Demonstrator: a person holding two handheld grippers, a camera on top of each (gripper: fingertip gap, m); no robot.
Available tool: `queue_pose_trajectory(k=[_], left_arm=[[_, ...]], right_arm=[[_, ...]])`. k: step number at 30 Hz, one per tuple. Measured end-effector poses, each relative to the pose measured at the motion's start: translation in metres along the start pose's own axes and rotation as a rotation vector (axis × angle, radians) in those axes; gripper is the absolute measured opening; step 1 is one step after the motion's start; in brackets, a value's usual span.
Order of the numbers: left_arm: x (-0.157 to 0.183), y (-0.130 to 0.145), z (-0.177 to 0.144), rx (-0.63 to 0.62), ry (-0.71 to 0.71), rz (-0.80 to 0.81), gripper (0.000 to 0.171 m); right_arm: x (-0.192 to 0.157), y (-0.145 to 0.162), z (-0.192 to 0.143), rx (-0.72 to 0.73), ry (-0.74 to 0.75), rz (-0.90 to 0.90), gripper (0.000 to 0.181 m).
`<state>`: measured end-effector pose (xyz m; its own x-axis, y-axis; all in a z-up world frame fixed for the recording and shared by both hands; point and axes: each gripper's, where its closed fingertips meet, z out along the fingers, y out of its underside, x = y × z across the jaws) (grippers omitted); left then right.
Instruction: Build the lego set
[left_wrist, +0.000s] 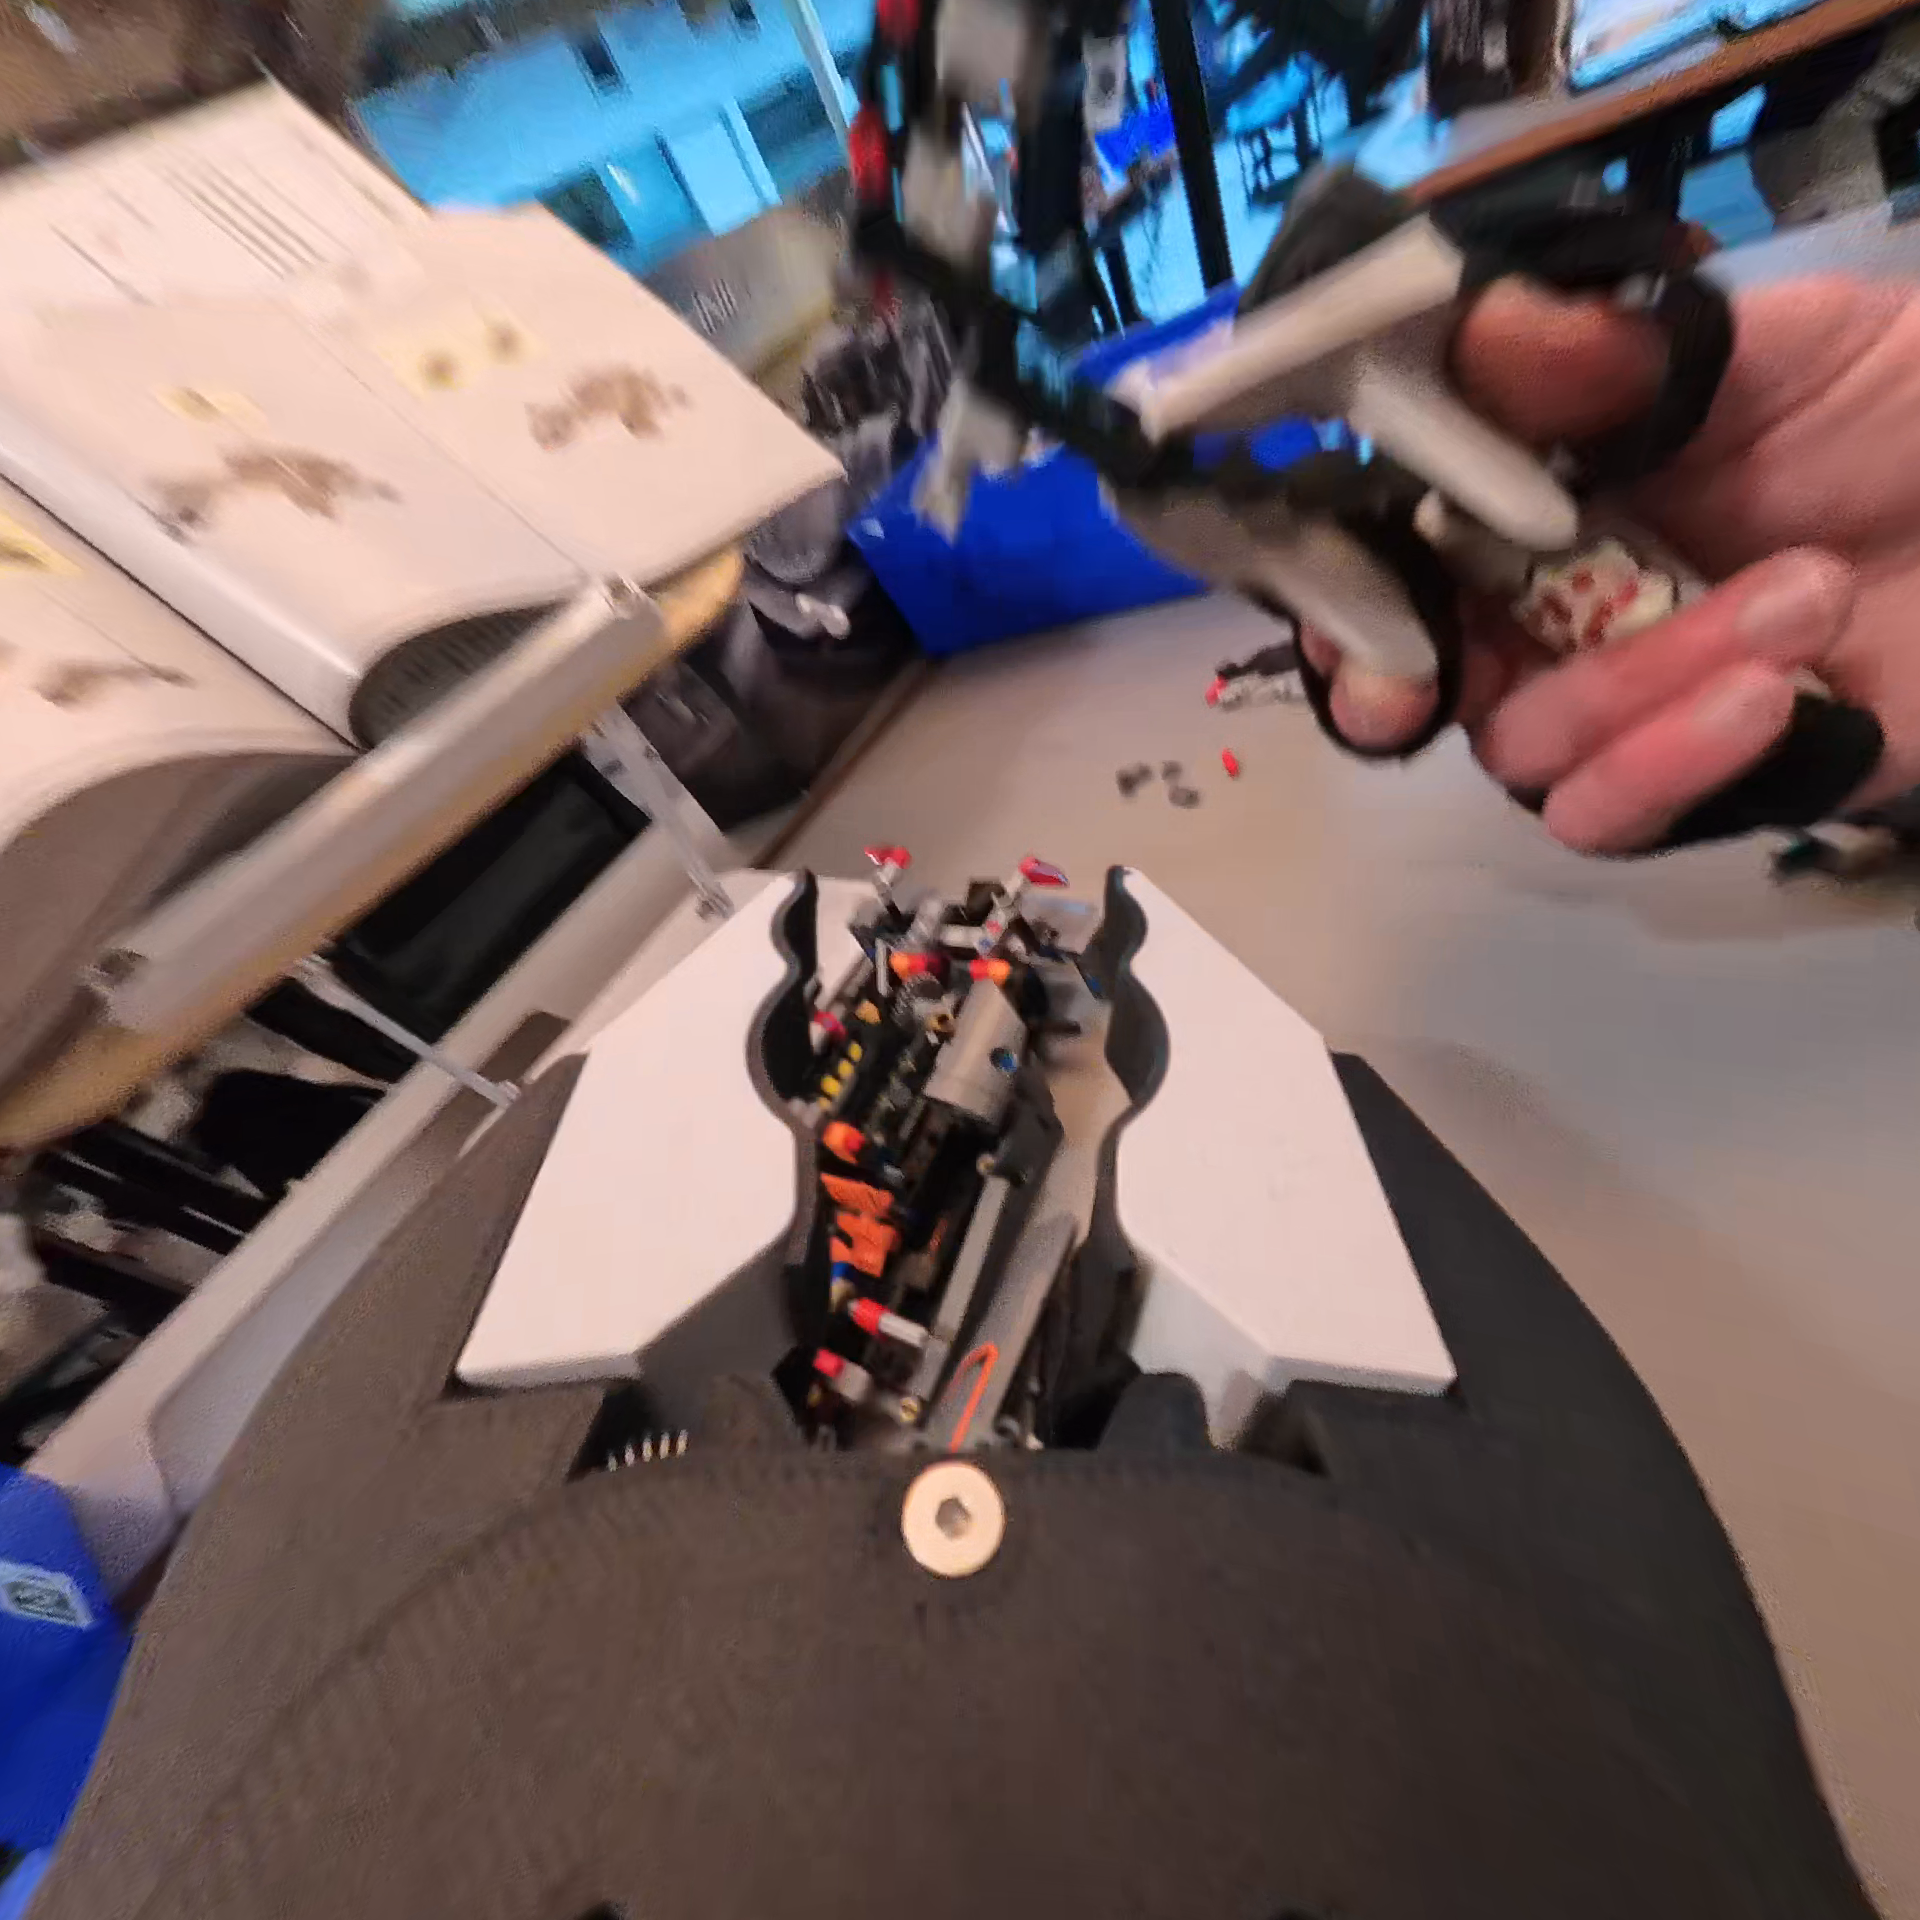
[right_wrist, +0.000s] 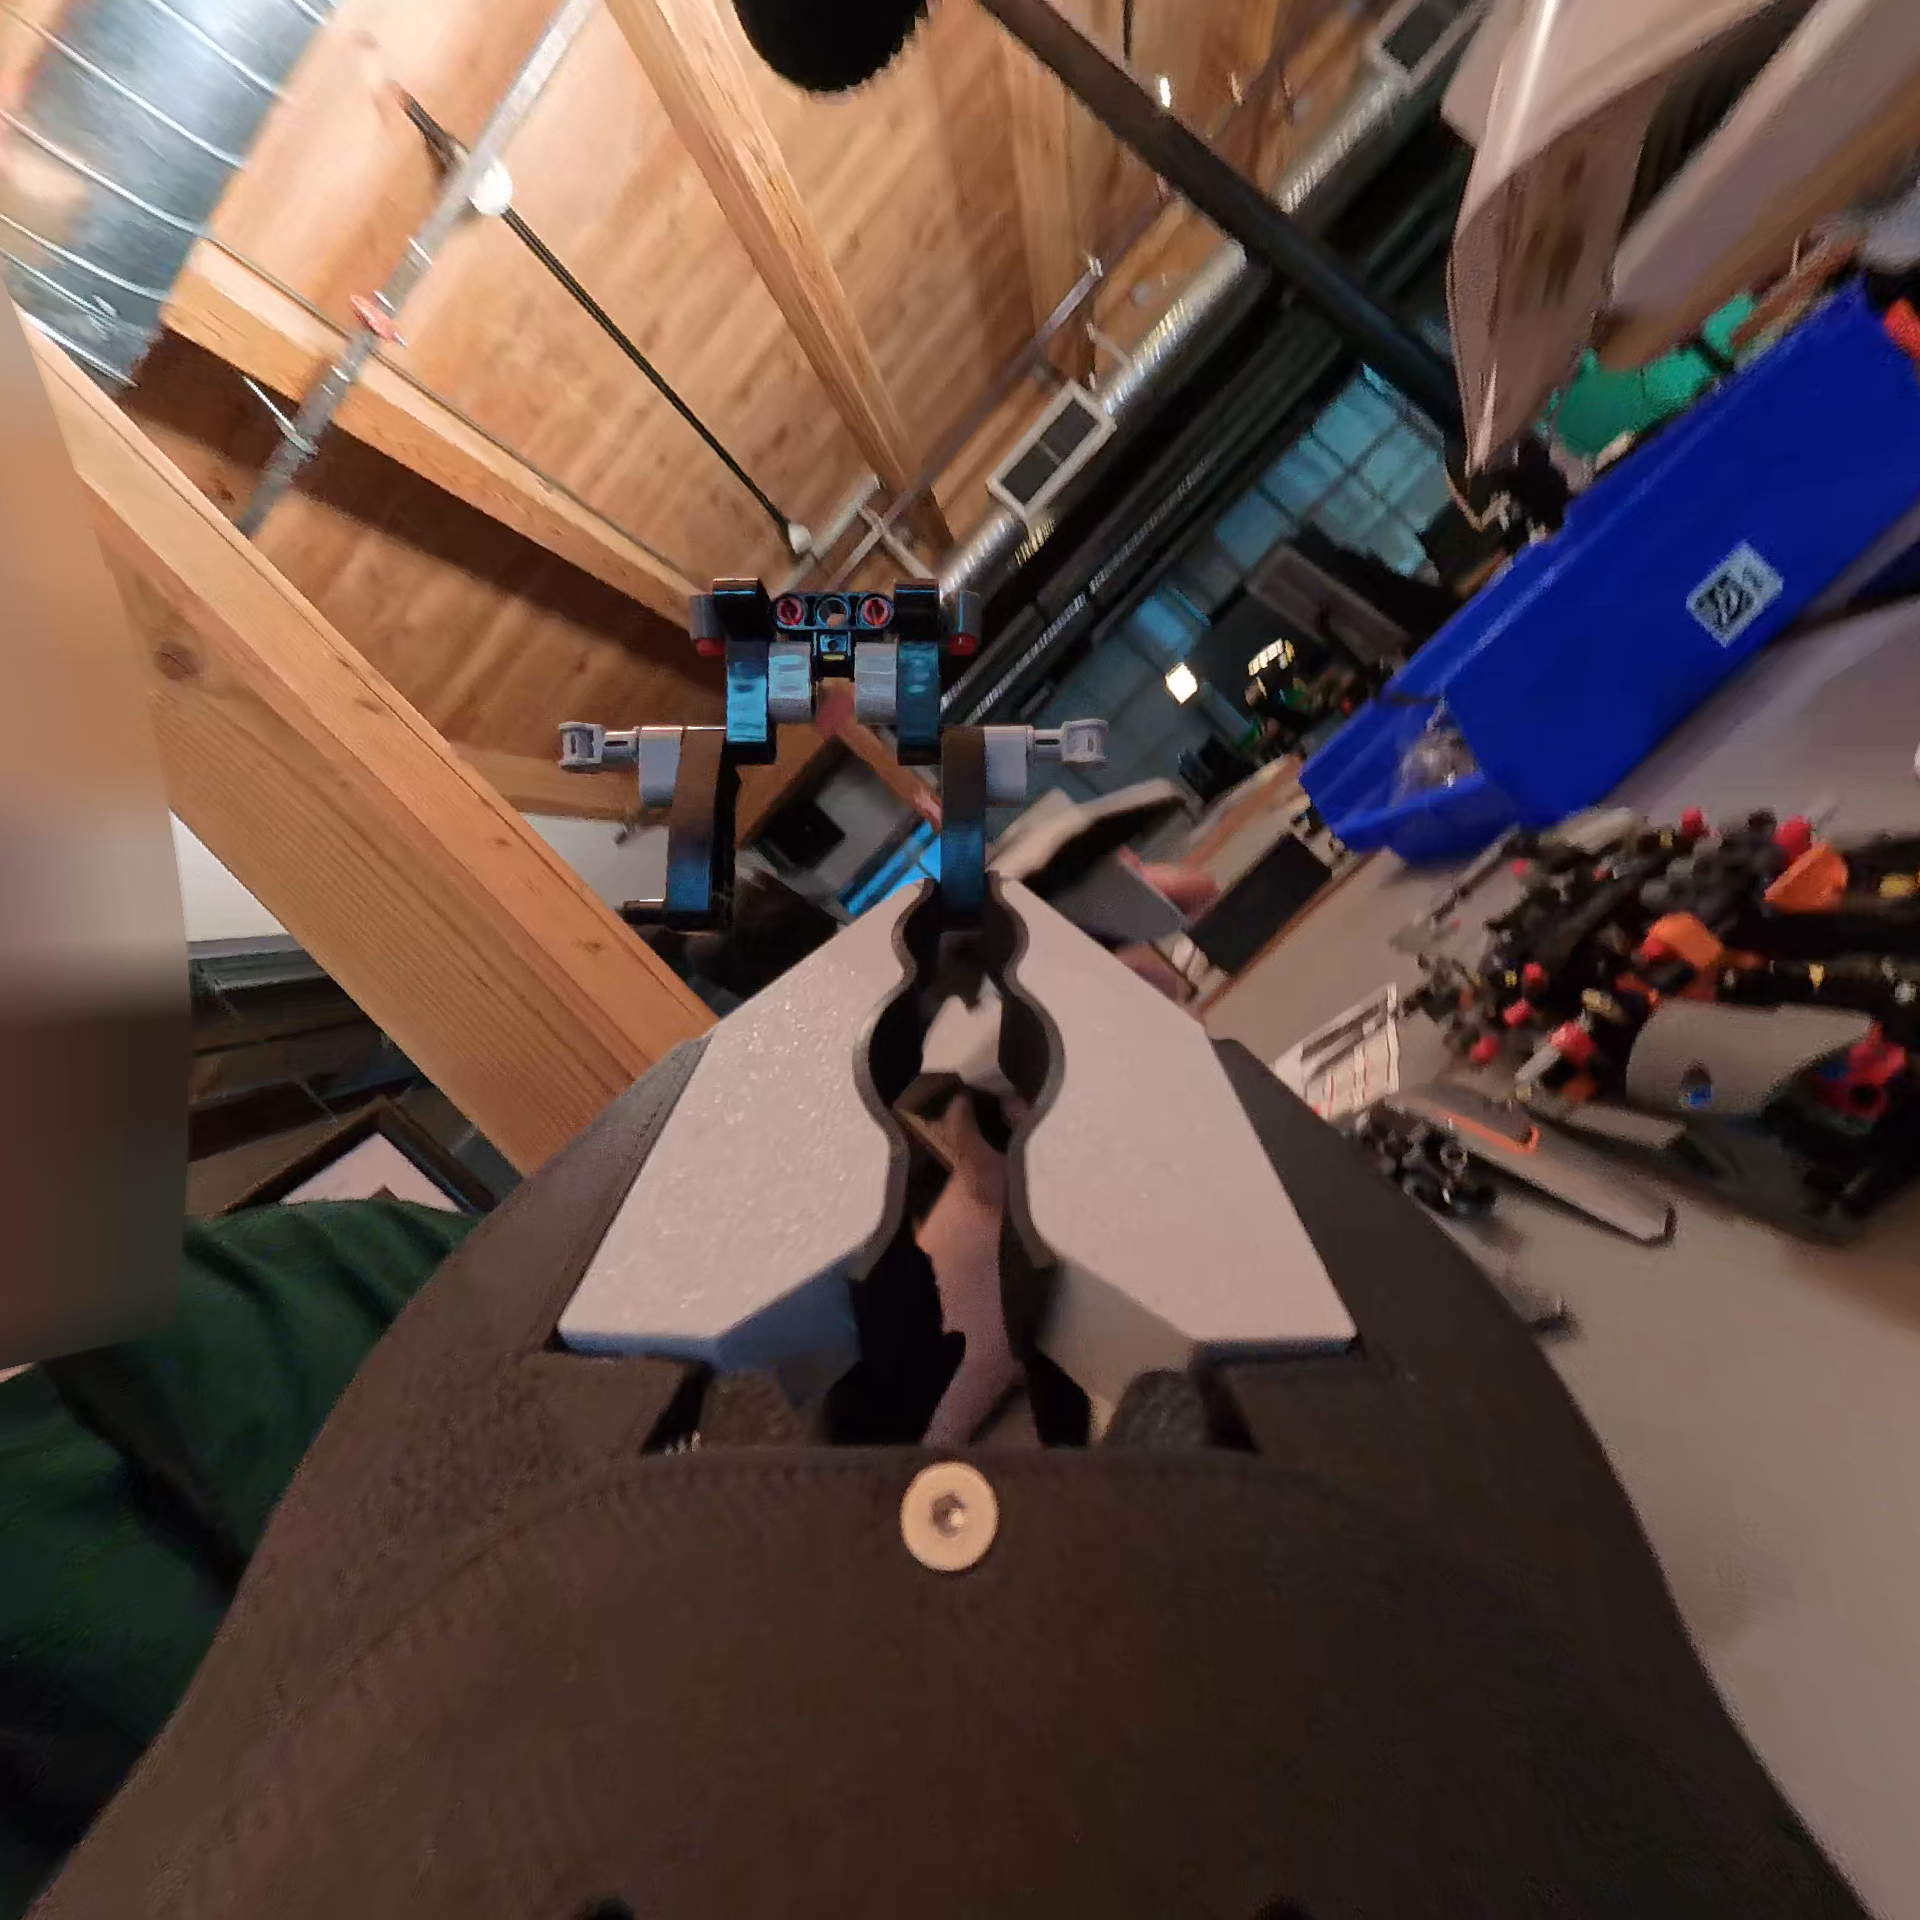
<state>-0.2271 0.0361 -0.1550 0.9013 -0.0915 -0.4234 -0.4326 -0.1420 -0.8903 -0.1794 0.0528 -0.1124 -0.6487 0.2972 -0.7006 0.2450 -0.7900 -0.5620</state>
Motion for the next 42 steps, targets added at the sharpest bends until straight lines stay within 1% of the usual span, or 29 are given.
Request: queue_pose_trajectory(k=[3, 5, 8, 10, 12, 14, 16, 17, 18, 19, 20, 21, 23, 25, 28, 30, 32, 34, 36, 37, 39, 42], left_arm=[[-0.007, -0.021, -0.009, 0.086, -0.076, 0.048, 0.056], [-0.012, -0.030, -0.014, 0.123, -0.118, 0.053, 0.050], [-0.010, -0.037, -0.019, 0.166, -0.085, 0.009, 0.049], [-0.013, -0.040, -0.021, 0.191, -0.070, -0.040, 0.048], [-0.007, -0.042, -0.022, 0.213, 0.012, -0.128, 0.046], [0.000, -0.046, -0.021, 0.249, 0.115, -0.251, 0.046], [0.002, -0.050, -0.023, 0.300, 0.195, -0.384, 0.041], [0.004, -0.052, -0.024, 0.323, 0.257, -0.450, 0.038], [0.005, -0.056, -0.028, 0.366, 0.310, -0.511, 0.036], [0.005, -0.062, -0.033, 0.423, 0.366, -0.564, 0.040], [0.005, -0.066, -0.038, 0.463, 0.419, -0.619, 0.039], [0.006, -0.068, -0.041, 0.483, 0.472, -0.664, 0.040], [0.008, -0.069, -0.041, 0.493, 0.512, -0.703, 0.040], [0.016, -0.075, -0.045, 0.516, 0.585, -0.718, 0.037], [0.023, -0.081, -0.049, 0.544, 0.651, -0.720, 0.024], [0.026, -0.082, -0.053, 0.567, 0.680, -0.716, 0.015], [0.027, -0.083, -0.055, 0.581, 0.698, -0.719, 0.012], [0.027, -0.083, -0.055, 0.592, 0.705, -0.719, 0.012], [0.024, -0.084, -0.057, 0.605, 0.699, -0.721, 0.011], [0.021, -0.084, -0.058, 0.617, 0.687, -0.723, 0.011], [0.013, -0.084, -0.059, 0.629, 0.651, -0.735, 0.010], [0.000, -0.075, -0.056, 0.597, 0.599, -0.779, 0.010]], right_arm=[[0.008, 0.021, 0.005, -0.080, 0.027, 0.033, 0.005], [0.007, 0.028, 0.008, -0.103, 0.010, 0.059, 0.005], [-0.001, 0.030, 0.013, -0.087, -0.056, 0.104, 0.005], [-0.010, 0.027, 0.016, -0.046, -0.119, 0.124, 0.005], [-0.013, 0.030, 0.020, -0.031, -0.150, 0.146, 0.005], [-0.016, 0.036, 0.024, -0.034, -0.186, 0.161, 0.005], [-0.021, 0.038, 0.026, -0.020, -0.233, 0.181, 0.005], [-0.024, 0.039, 0.027, -0.017, -0.247, 0.179, 0.005], [-0.025, 0.039, 0.028, -0.016, -0.253, 0.175, 0.005], [-0.026, 0.039, 0.029, -0.016, -0.261, 0.175, 0.005], [-0.027, 0.039, 0.029, -0.021, -0.271, 0.176, 0.005], [-0.028, 0.041, 0.029, -0.036, -0.278, 0.178, 0.005], [-0.030, 0.048, 0.031, -0.080, -0.285, 0.185, 0.006], [-0.031, 0.054, 0.033, -0.113, -0.295, 0.204, 0.006], [-0.033, 0.063, 0.034, -0.150, -0.310, 0.222, 0.006], [-0.033, 0.065, 0.035, -0.148, -0.316, 0.234, 0.006], [-0.032, 0.067, 0.035, -0.147, -0.321, 0.240, 0.006], [-0.032, 0.068, 0.036, -0.151, -0.308, 0.233, 0.009], [-0.023, 0.066, 0.039, -0.141, -0.238, 0.205, 0.030], [-0.017, 0.064, 0.039, -0.134, -0.189, 0.182, 0.037], [-0.010, 0.058, 0.036, -0.116, -0.114, 0.127, 0.041], [-0.005, 0.047, 0.028, -0.124, -0.007, 0.002, 0.047]])
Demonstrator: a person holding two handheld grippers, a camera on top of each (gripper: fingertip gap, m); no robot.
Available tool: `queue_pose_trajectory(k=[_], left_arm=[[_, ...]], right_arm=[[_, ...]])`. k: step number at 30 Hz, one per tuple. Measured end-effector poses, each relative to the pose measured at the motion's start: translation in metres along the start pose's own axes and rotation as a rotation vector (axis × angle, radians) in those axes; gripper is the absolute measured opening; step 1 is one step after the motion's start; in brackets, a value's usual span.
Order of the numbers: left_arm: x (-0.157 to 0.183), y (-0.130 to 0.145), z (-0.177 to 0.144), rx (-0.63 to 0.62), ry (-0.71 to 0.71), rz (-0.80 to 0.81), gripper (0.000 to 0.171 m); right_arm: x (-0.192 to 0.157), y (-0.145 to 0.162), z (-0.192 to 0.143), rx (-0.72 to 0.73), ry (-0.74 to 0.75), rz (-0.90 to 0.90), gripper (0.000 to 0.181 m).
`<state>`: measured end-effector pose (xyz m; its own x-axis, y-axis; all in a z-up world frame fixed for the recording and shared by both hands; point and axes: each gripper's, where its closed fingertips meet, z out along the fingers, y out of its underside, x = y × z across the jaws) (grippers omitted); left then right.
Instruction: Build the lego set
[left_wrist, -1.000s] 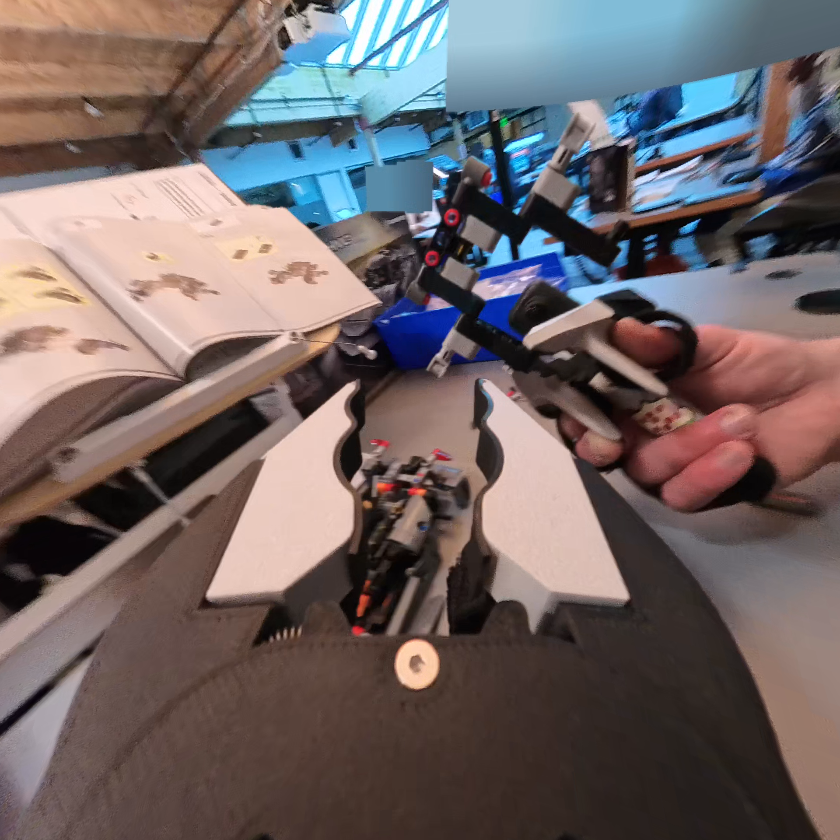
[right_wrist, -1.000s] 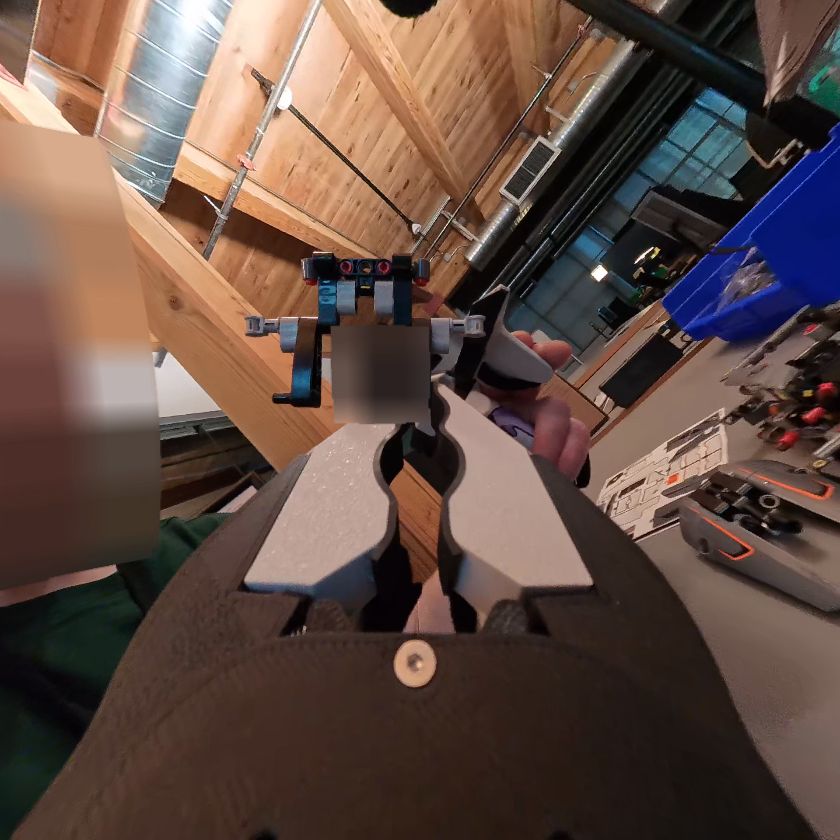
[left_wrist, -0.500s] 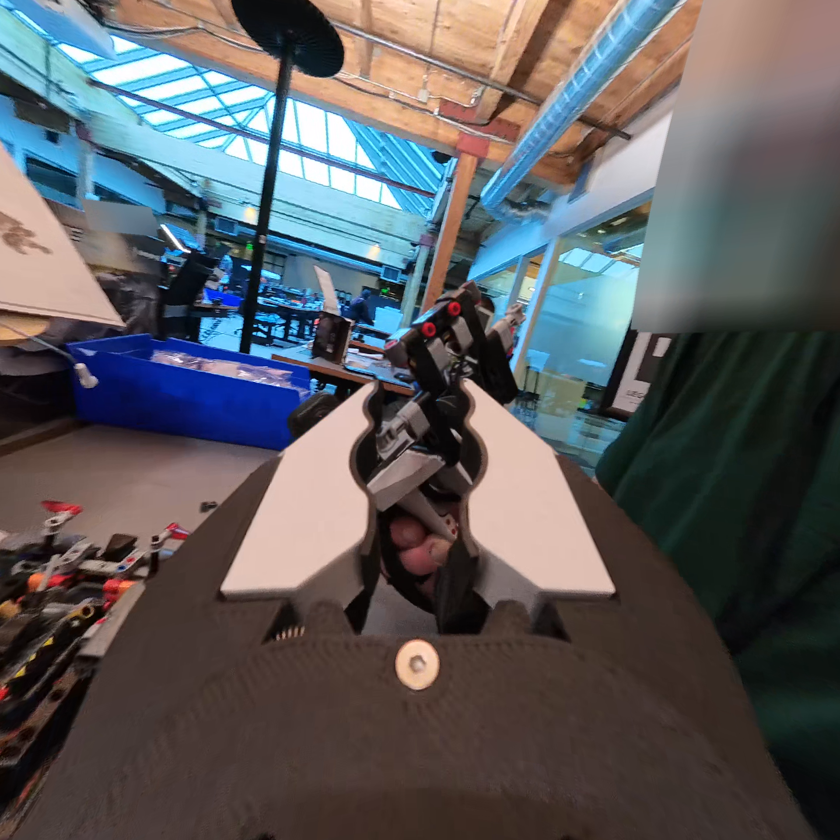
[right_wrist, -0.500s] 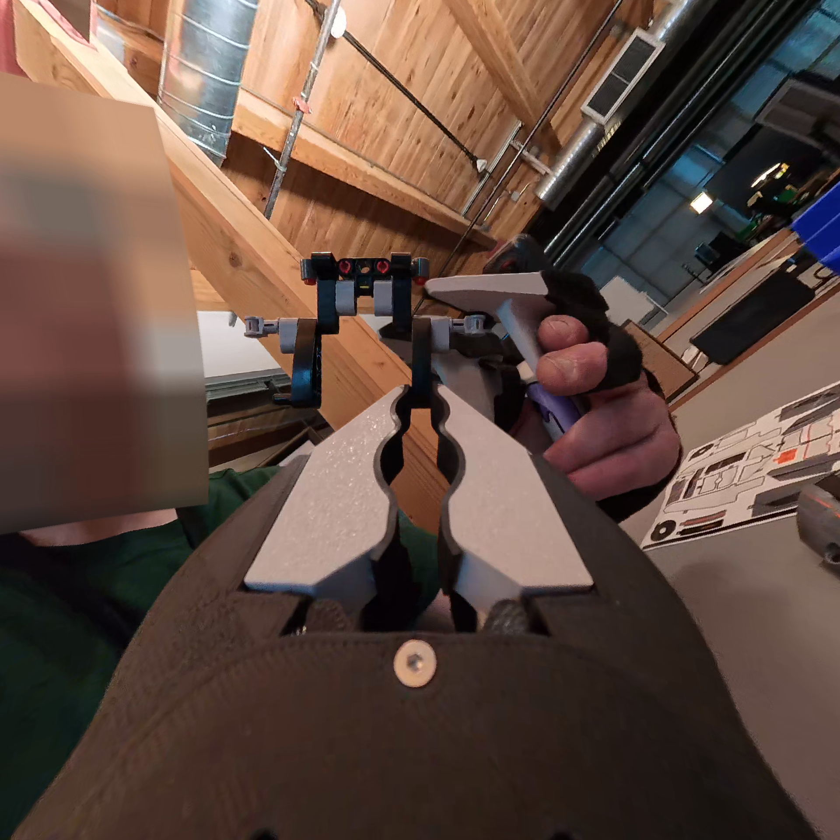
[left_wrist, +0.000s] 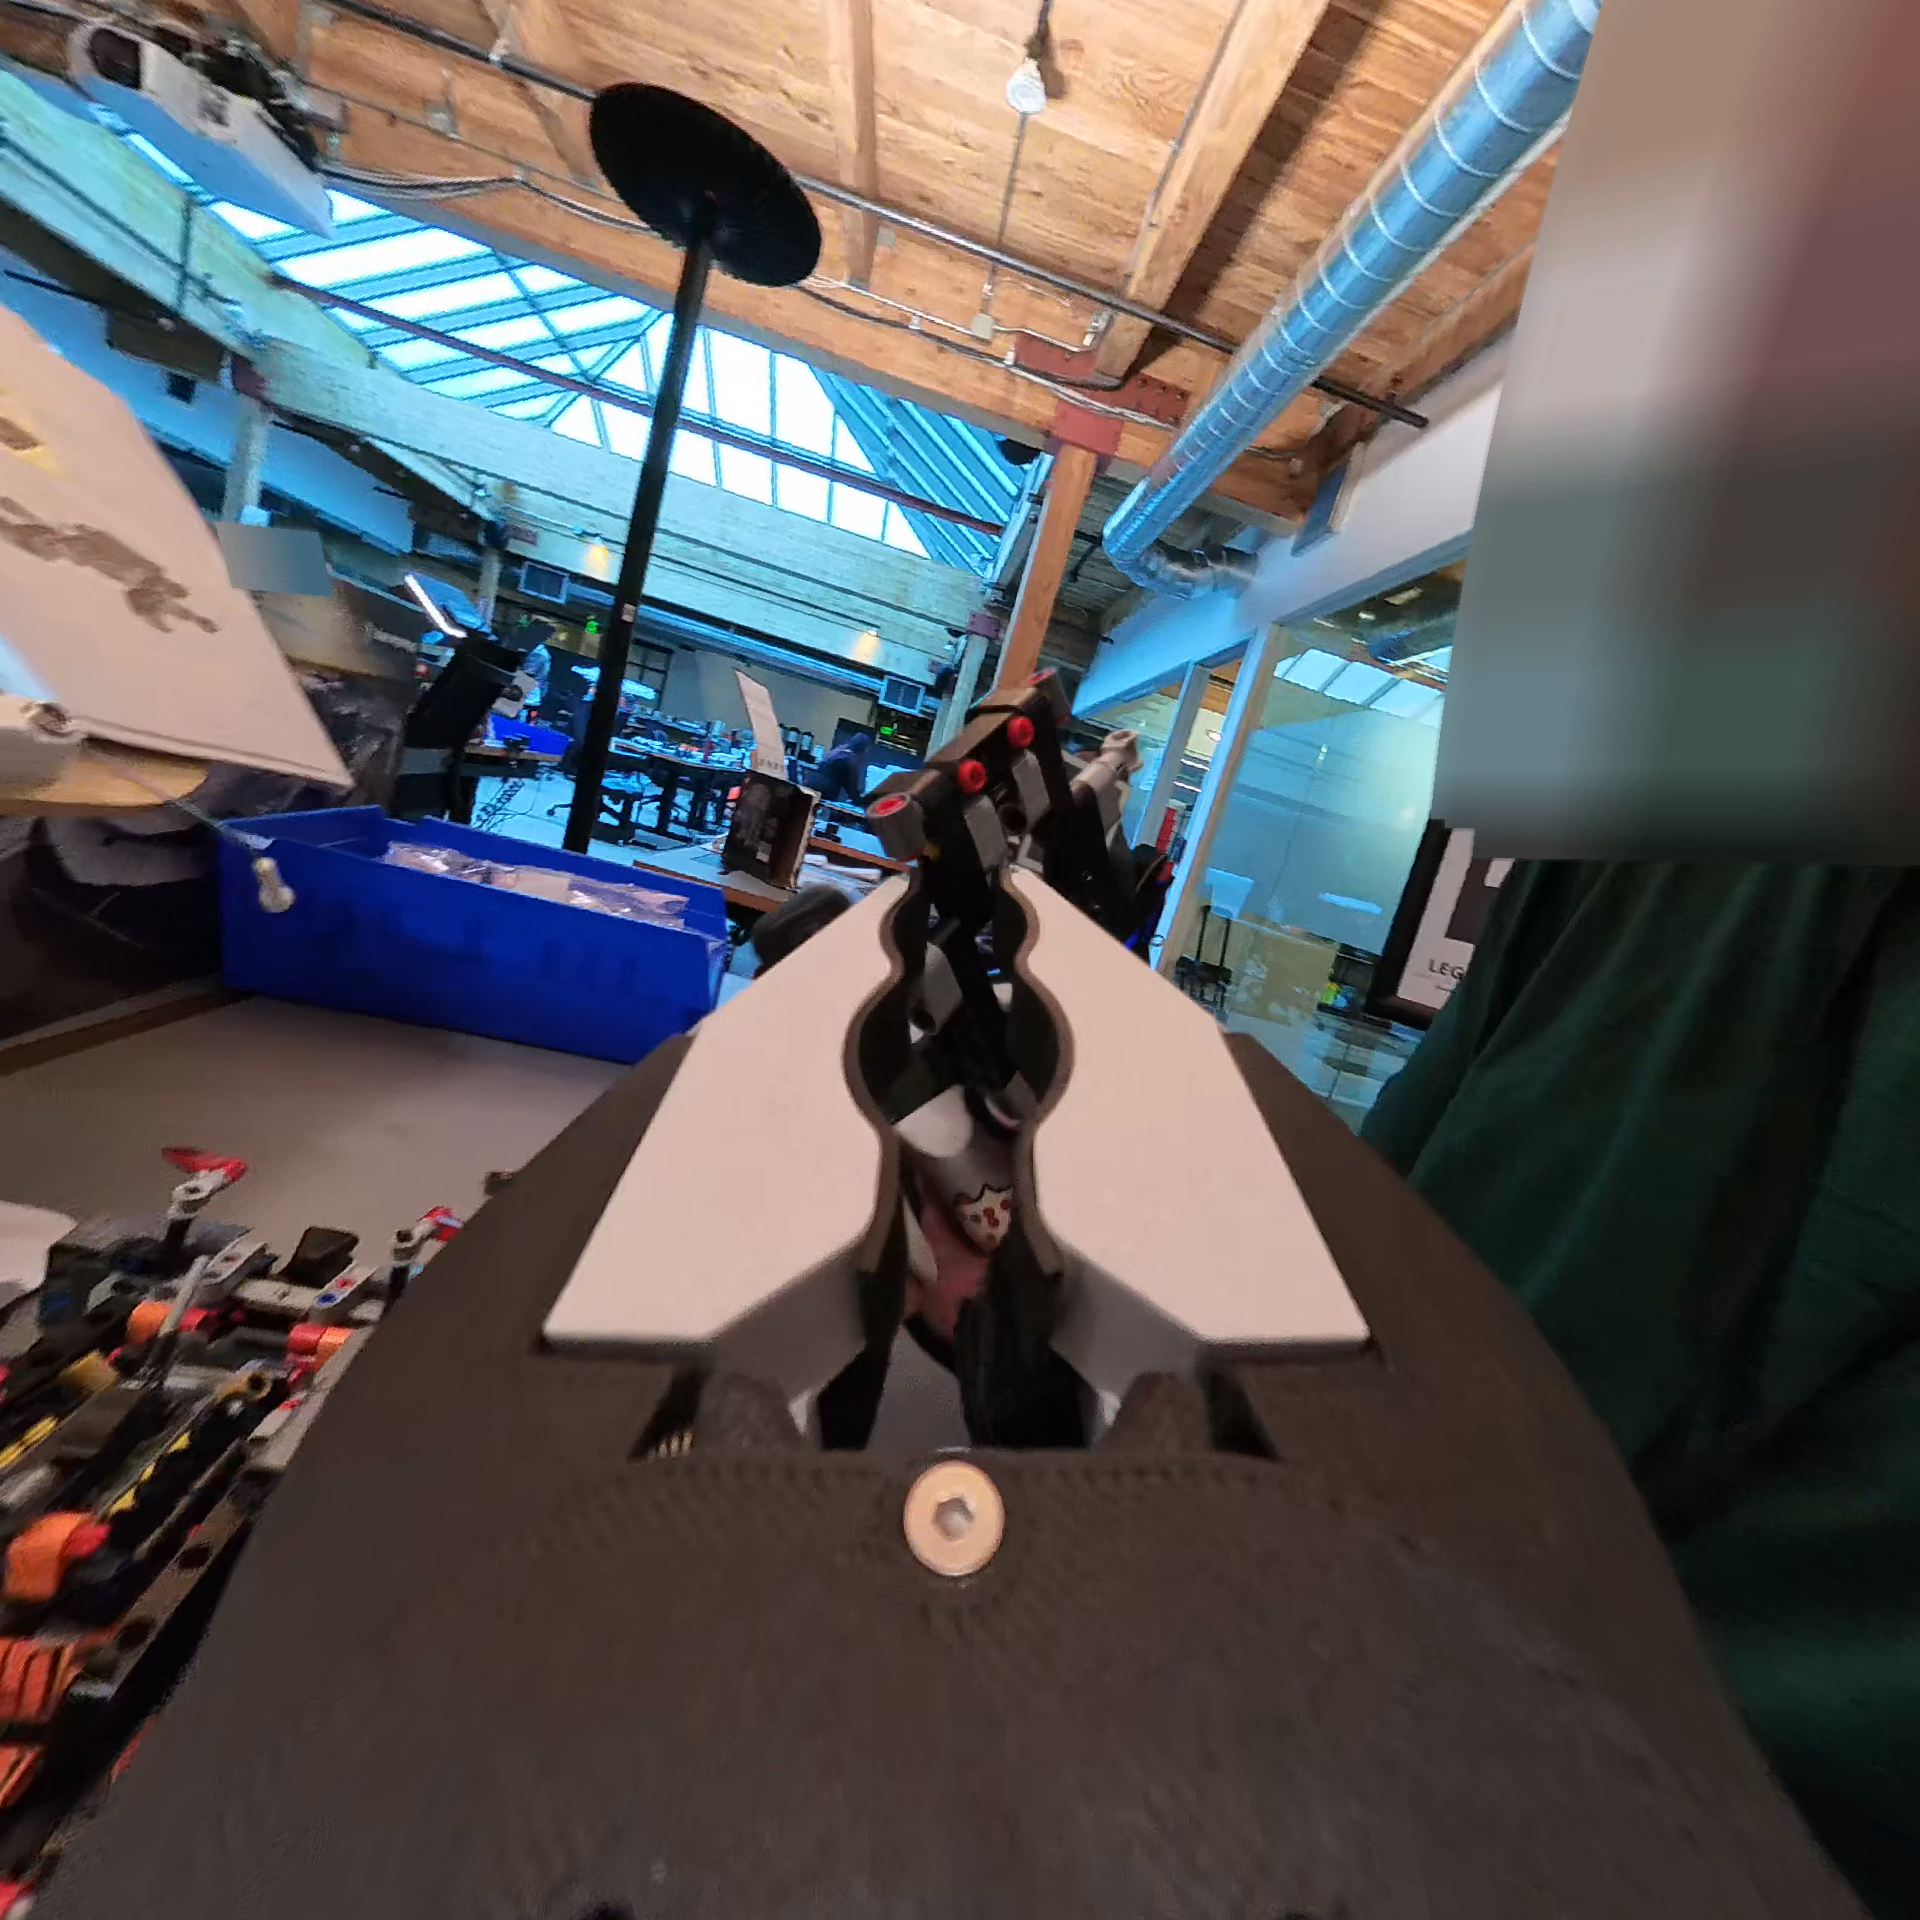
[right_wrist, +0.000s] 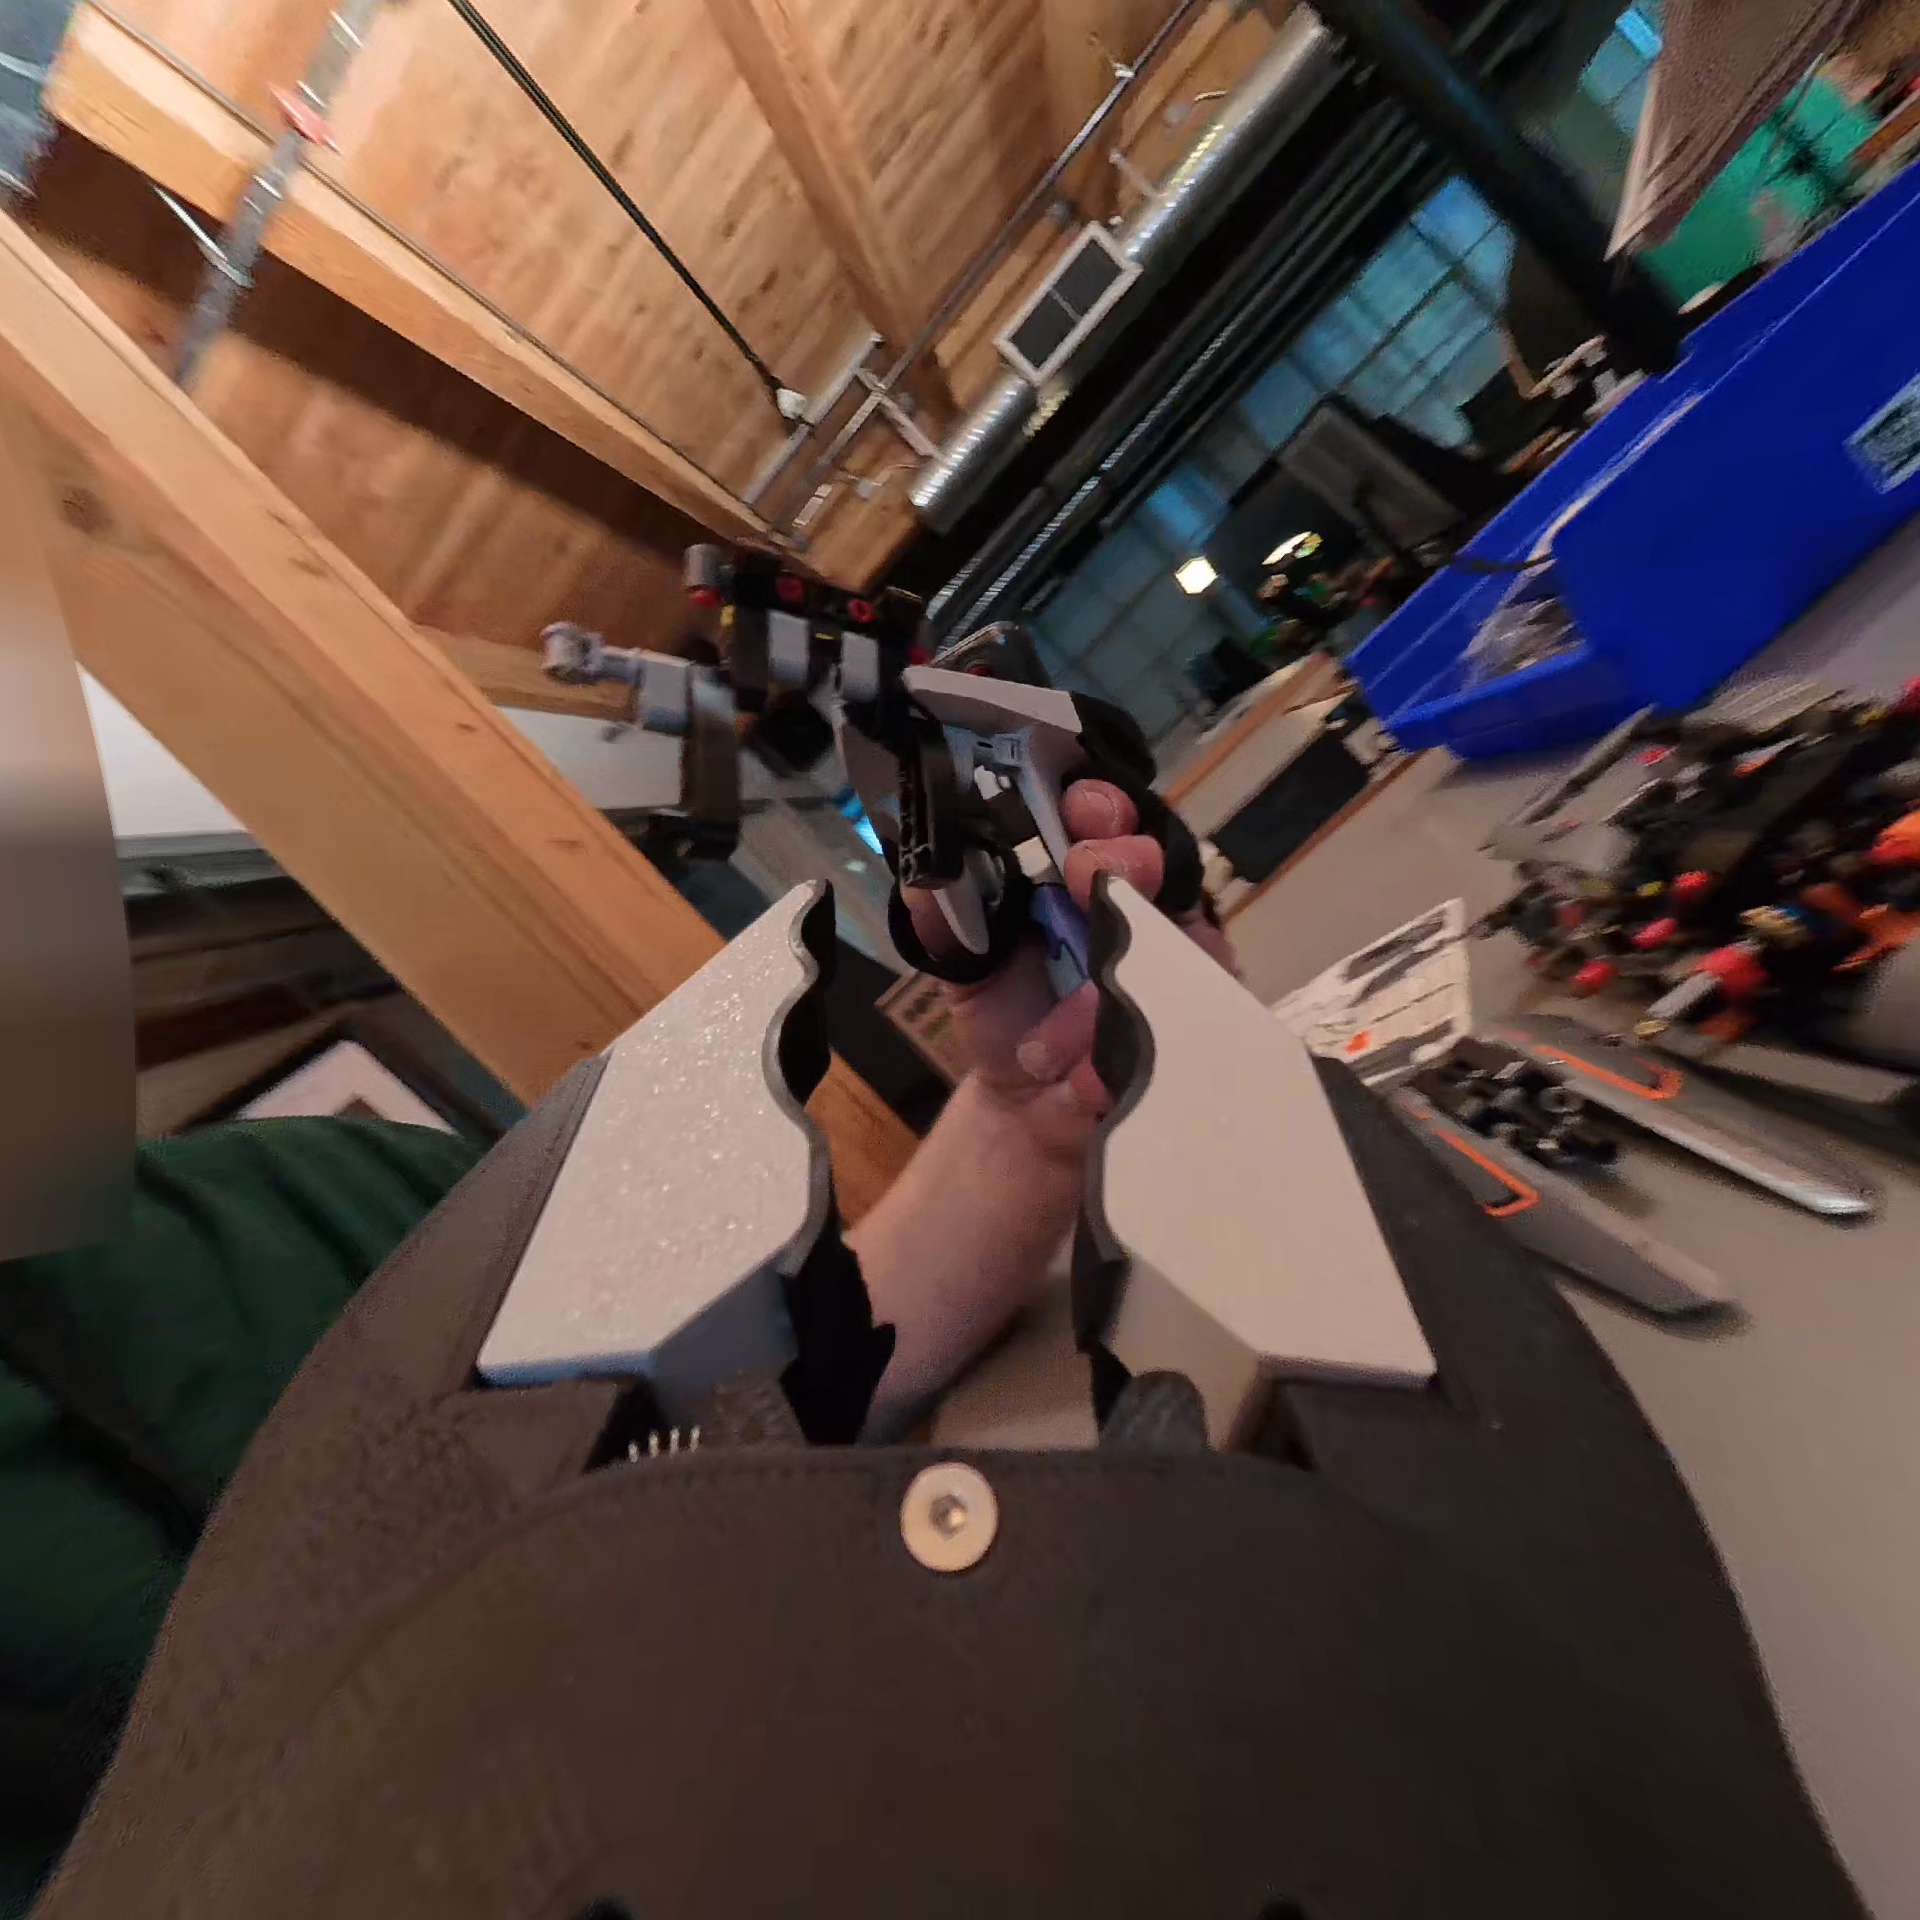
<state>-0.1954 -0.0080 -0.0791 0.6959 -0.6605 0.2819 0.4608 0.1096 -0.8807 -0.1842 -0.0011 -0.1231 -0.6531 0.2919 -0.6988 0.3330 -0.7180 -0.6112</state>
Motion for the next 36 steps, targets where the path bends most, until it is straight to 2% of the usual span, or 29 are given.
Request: queue_pose_trajectory(k=[4, 8, 12, 16, 18, 21, 24, 30, 36], left_arm=[[-0.020, 0.002, -0.006, -0.026, -0.104, -0.038, 0.010], [-0.028, 0.013, -0.005, -0.108, -0.171, -0.018, 0.010], [-0.031, 0.022, -0.003, -0.176, -0.212, 0.019, 0.010], [-0.036, 0.023, -0.004, -0.182, -0.253, 0.044, 0.010], [-0.037, 0.019, -0.003, -0.159, -0.276, 0.082, 0.016], [-0.042, 0.014, -0.006, -0.139, -0.323, 0.088, 0.035], [-0.042, 0.014, -0.007, -0.127, -0.292, 0.042, 0.033], [-0.034, 0.026, 0.000, -0.142, -0.191, -0.062, 0.031], [-0.030, 0.037, 0.008, -0.171, -0.144, -0.102, 0.025]], right_arm=[[0.002, -0.011, -0.010, -0.094, 0.210, -0.313, 0.044], [-0.007, -0.014, -0.004, -0.192, 0.275, -0.461, 0.044], [0.001, -0.011, -0.001, -0.263, 0.349, -0.525, 0.015], [0.002, -0.014, -0.001, -0.225, 0.328, -0.446, 0.015], [-0.002, -0.022, -0.001, -0.147, 0.265, -0.343, 0.015], [-0.008, -0.035, -0.005, -0.028, 0.154, -0.178, 0.015], [-0.006, -0.042, -0.010, 0.052, 0.100, -0.067, 0.014], [-0.001, -0.043, -0.011, 0.097, 0.095, -0.035, 0.014], [-0.002, -0.044, -0.009, 0.127, 0.085, -0.049, 0.014]])
